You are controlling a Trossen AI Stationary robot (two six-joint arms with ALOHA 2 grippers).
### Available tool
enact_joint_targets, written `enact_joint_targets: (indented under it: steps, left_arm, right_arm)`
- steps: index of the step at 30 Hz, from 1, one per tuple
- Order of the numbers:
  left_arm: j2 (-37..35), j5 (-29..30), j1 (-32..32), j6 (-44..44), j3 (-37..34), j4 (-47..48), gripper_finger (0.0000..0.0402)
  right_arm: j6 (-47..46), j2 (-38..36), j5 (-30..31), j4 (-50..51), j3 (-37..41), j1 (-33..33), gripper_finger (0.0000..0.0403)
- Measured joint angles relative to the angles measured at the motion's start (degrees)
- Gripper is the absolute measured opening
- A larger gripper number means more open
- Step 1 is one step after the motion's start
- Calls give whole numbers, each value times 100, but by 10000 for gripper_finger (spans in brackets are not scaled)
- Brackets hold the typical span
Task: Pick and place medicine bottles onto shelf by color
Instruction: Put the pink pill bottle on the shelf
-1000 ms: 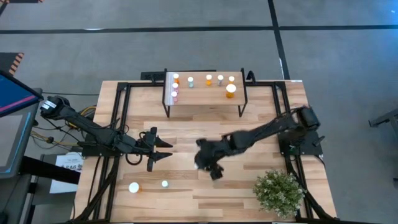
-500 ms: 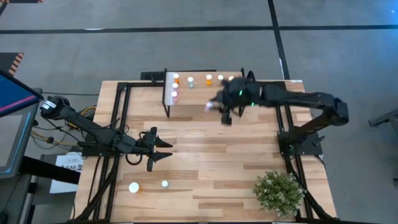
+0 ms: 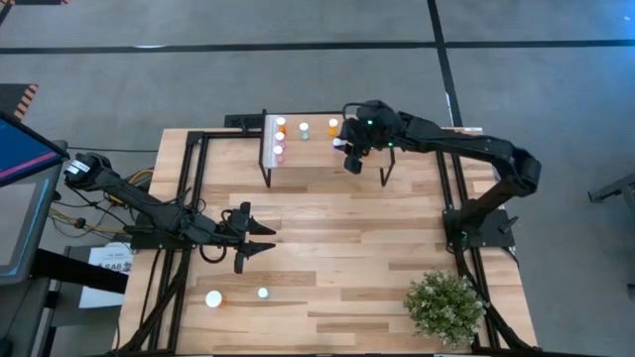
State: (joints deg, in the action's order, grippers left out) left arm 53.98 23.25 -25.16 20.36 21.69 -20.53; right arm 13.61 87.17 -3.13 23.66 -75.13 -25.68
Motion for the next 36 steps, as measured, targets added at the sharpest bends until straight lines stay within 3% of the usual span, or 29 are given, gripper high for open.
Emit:
enact_joint_targets:
  steps: [23, 36]
  left_arm:
    - [0, 6, 0, -2, 0, 9, 160]
    - [0, 7, 1, -2, 0, 9, 160]
  right_arm:
    - [41, 392, -1, -70, 2, -255, 136]
    - [39, 392, -2, -4, 2, -255, 203]
